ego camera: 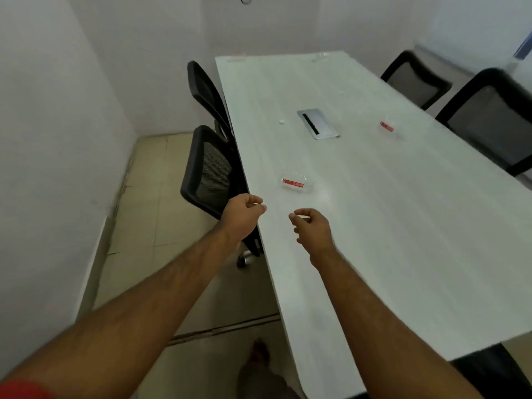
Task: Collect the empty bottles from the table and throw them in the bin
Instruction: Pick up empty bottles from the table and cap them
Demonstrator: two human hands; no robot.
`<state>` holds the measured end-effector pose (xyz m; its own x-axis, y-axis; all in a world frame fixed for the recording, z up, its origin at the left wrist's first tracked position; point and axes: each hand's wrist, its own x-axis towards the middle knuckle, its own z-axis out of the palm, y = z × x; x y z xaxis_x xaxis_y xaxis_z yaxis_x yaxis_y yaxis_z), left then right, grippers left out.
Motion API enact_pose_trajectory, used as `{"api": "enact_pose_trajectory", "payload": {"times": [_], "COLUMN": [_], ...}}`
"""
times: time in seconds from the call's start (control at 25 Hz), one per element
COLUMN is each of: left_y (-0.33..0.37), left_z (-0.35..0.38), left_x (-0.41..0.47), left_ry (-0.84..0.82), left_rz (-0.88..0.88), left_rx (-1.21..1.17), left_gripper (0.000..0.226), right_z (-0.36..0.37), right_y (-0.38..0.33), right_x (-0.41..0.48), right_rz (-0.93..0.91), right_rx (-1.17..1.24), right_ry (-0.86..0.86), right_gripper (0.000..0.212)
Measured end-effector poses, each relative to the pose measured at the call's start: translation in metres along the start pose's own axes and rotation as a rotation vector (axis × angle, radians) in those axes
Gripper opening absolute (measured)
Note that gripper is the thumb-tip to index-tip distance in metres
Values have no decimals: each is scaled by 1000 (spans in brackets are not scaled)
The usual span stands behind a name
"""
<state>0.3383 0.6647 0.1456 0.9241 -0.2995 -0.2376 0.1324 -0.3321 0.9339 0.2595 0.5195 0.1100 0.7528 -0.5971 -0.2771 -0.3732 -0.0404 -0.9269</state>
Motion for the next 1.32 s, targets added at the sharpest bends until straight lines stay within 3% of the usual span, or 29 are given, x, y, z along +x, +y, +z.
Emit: {"api": "enact_pose_trajectory", "payload": {"times": [0.16, 0.36, 0.52, 0.6, 0.8, 0.96, 1.08, 1.32], "left_y": [10, 19, 17, 16, 19, 27, 32, 40], "left_z": [23, 38, 45, 48, 57, 63, 69, 104], "left_x": [114, 222, 319, 373, 475, 550, 604, 726], "left_ry": [-41, -117, -219, -294, -515, -621, -576, -408], "left_rz": [-45, -43, 5, 15, 18, 81, 148, 267], "left_rx": [82, 188, 264, 290, 325, 397, 447, 678], "left_gripper": [26, 27, 27, 27, 28, 28, 31, 62], "right_z": [22, 54, 86, 99, 120, 141, 160, 197], "right_y": [-4, -17, -17, -15, -22, -66, -81, -98], "right_x": [108, 201, 271, 304, 378, 426, 455, 525], "right_rz": [111, 361, 642, 717, 775, 751, 669, 506], "right_rx": [-70, 232, 415, 362, 20, -109, -196, -204], "right_ry": [33, 159, 339, 438, 642, 648, 681, 588], "right_gripper": [36, 33, 59, 74, 88, 54, 46, 66]}}
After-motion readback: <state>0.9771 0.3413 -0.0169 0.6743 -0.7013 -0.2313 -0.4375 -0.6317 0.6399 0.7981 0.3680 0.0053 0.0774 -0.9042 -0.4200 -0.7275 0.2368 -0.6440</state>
